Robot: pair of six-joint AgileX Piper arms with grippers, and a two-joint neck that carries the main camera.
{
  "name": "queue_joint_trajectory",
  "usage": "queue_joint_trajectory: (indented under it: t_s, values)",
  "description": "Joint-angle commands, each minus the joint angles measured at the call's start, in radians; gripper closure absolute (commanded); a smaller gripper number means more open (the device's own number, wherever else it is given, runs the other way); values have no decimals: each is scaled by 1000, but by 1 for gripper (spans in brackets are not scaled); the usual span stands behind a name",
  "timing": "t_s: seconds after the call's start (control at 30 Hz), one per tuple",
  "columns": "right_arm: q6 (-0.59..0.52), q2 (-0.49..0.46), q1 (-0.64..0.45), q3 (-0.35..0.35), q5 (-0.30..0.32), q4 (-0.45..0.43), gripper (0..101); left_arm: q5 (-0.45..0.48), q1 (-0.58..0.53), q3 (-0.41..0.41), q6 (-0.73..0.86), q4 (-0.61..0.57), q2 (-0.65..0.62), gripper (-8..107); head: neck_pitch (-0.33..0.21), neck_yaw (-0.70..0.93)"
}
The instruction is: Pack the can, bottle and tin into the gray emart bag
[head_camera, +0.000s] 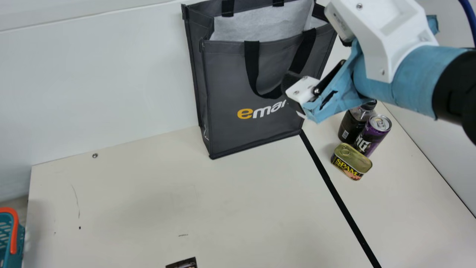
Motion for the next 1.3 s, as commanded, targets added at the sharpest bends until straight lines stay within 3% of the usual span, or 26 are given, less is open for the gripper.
queue_joint_trajectory:
  t_s: [0.0,0.4,0.93,1.27]
  values:
    - [-65,21,-19,-24,0,36,11,0,0,0,0,0,0,9,-23,-1]
    - [-293,136,-124,-133,0,185,11,0,0,0,0,0,0,9,-23,-1]
    - [-550,233,-197,-171,0,320,11,0,0,0,0,0,0,9,-23,-1]
    - [-670,309,-215,-233,0,370,11,0,0,0,0,0,0,9,-23,-1]
